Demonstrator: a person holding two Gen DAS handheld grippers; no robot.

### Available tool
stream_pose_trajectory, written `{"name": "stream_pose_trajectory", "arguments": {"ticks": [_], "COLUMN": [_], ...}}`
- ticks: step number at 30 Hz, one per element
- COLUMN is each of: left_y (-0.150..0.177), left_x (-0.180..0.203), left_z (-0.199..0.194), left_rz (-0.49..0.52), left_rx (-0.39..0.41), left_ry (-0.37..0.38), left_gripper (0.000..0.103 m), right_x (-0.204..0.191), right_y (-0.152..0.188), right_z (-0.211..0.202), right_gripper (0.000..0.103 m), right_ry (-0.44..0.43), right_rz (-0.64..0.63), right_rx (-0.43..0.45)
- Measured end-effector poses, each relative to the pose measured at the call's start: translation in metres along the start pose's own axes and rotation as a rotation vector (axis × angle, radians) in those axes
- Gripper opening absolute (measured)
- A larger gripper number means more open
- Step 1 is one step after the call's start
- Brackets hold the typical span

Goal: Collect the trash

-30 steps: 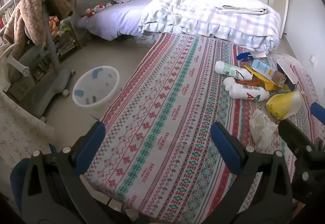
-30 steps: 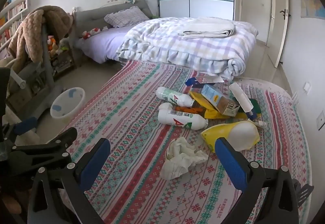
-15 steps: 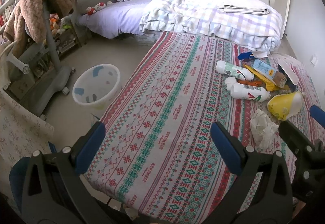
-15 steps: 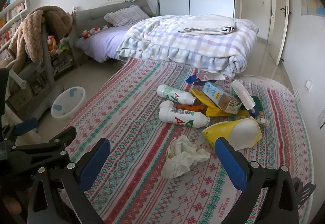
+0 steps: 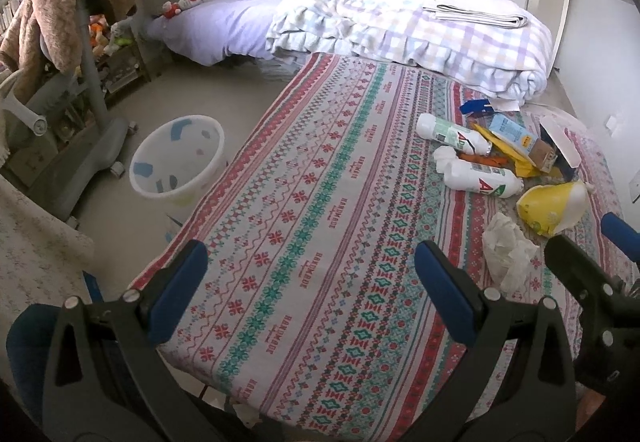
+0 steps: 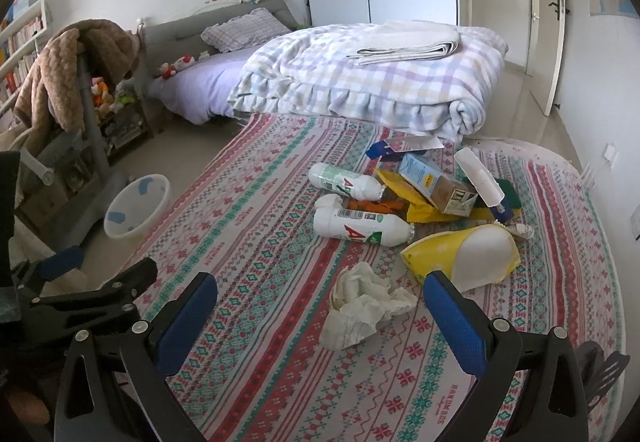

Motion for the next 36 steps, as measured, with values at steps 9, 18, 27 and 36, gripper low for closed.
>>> {"name": "stream_pose_trajectory", "arguments": {"ticks": [9,18,27,36], "left_y": [0.001,-0.001,0.02,0.026], "left_x": [0.014,0.05,0.159,0.153], "left_z": [0.005,0.04,0.059,0.077], "left_rz": [0.041,0.007,0.216,0.163], "left_rx": [-0.036,-0.195,-0.35,-0.417], "left_ry": [0.035,0.22,0.451,0.534], "left_gripper": [0.103,0.097,0.077,0.023], "right_x": [0.035,0.12,0.166,0.211], "right_y": [-0.011,-0.01,0.004,0.008], "right_z": [-0.004,0.021,0.029,0.023], "right_gripper": [0.103,0.103,0.103,0.103], "right_ry": [0.049,0.126,0.091,0.116], "right_rz": [0.039,0.279,0.512,0.656], "right_rx": [0.006,-0.103,-0.173,-0.155]}}
Point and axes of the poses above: each gripper's, at about its wrist camera, not at the fingertips, and z roughly the way its jaws point, x to its right, y to its underside, the point moved 5 cm from there along z, roughly the way its jaws point, and after that the axes turned 5 degrees about y, right-handed, at the moved point
